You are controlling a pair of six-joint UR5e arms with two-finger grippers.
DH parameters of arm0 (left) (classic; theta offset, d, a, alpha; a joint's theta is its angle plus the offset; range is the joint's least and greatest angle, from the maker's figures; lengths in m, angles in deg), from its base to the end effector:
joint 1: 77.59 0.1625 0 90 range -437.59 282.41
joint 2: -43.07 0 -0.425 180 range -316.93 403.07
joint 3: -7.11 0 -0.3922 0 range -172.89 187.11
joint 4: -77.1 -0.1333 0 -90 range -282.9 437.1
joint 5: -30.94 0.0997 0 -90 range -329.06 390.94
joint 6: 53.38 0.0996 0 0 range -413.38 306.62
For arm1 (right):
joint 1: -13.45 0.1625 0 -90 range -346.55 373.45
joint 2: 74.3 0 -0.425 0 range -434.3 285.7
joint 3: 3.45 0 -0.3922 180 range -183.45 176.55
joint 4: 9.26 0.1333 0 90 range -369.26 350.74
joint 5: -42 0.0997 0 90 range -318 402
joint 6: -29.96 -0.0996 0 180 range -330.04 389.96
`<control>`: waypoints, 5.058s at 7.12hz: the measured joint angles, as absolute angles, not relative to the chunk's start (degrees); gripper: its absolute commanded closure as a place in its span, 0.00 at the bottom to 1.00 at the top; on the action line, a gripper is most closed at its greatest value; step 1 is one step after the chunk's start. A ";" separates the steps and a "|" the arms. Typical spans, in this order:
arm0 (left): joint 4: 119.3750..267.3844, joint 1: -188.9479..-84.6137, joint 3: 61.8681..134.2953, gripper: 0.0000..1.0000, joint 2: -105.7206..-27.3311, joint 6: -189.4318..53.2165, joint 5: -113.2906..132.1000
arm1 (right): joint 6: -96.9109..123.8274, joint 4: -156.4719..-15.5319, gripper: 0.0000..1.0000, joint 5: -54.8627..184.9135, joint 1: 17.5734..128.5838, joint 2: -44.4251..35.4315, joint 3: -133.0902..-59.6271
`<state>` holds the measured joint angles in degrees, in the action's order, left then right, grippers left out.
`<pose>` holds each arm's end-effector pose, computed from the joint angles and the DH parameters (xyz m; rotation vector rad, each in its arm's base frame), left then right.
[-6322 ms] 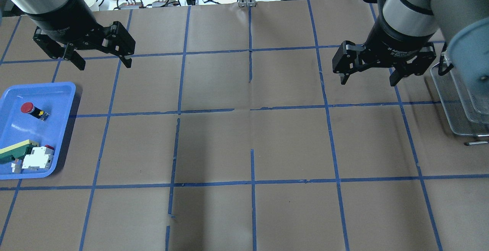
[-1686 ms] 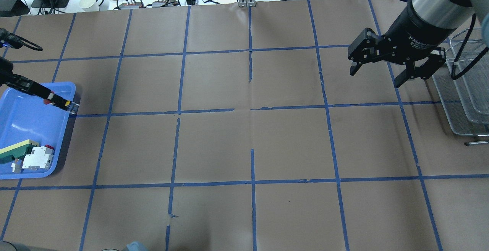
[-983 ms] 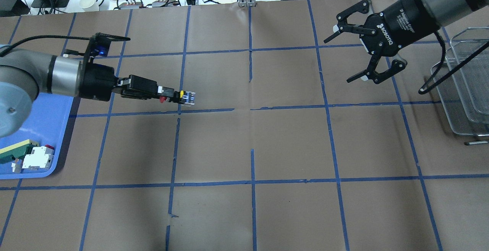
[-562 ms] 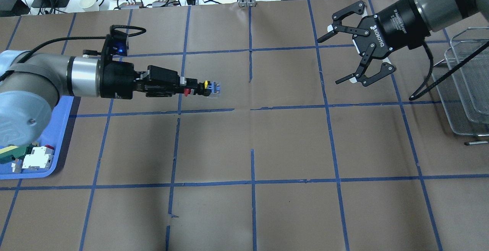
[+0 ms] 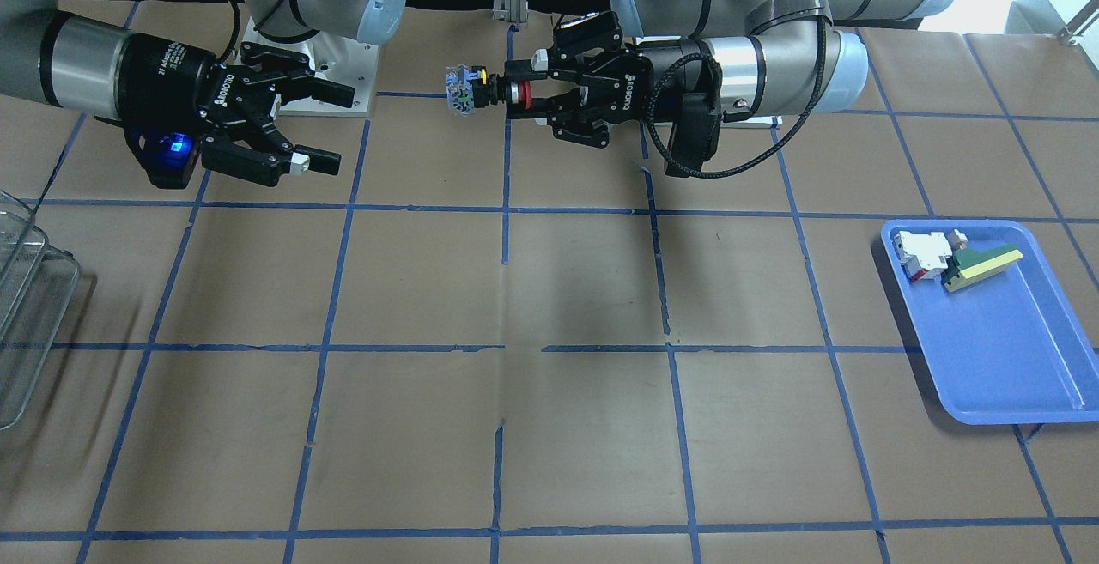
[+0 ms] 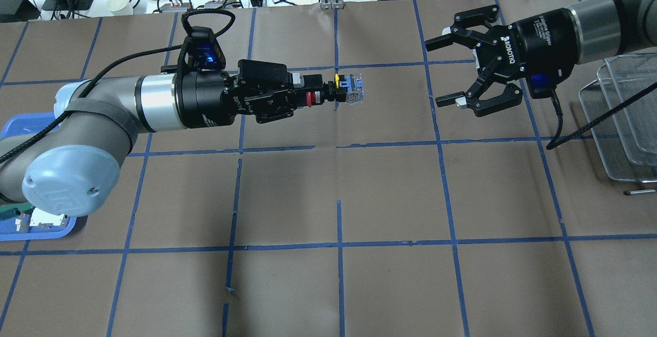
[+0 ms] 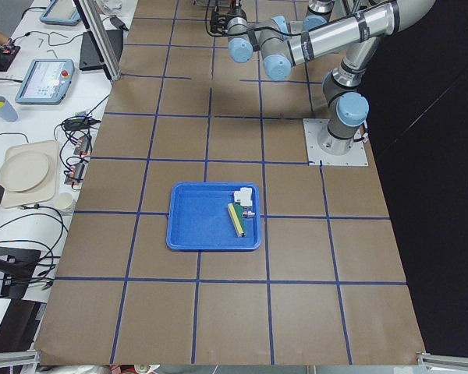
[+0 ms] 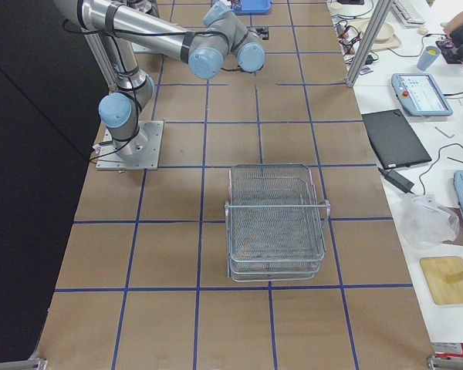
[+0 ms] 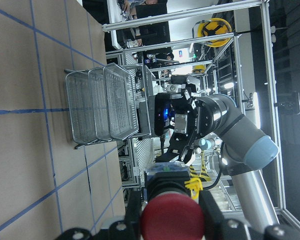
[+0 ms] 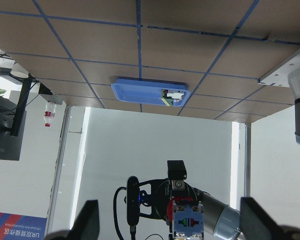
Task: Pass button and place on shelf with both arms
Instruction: 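Lift the button with the left gripper toward the center while the right gripper approaches, then close the right gripper on the button's base held by the left gripper, then open the left gripper and pull back while the right gripper carries the button away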
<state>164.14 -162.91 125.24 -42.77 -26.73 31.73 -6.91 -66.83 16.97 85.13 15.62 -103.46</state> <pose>-0.1978 -0.4377 0.3900 -0.0172 -1.5852 0.1369 0.0765 -0.4801 0.4203 1.3303 1.5032 0.9481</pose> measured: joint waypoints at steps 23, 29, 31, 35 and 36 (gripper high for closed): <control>153.85 -164.77 127.42 0.91 -47.39 -27.45 27.51 | -8.47 -60.79 0.74 26.50 94.18 16.44 -107.11; 153.89 -164.81 127.44 0.49 -47.49 -27.55 27.45 | -8.10 -60.76 0.96 25.24 93.81 16.39 -106.57; 153.91 -164.74 127.33 0.01 -47.57 -27.75 27.51 | -8.10 -60.75 0.97 25.13 93.78 16.44 -106.45; 153.90 -164.73 127.09 0.00 -47.23 -28.57 27.82 | -8.34 -61.05 0.99 23.41 93.20 16.26 -106.13; 153.56 -164.45 126.74 0.00 -46.83 -30.03 28.15 | -8.38 -61.30 0.99 20.83 91.92 16.24 -105.73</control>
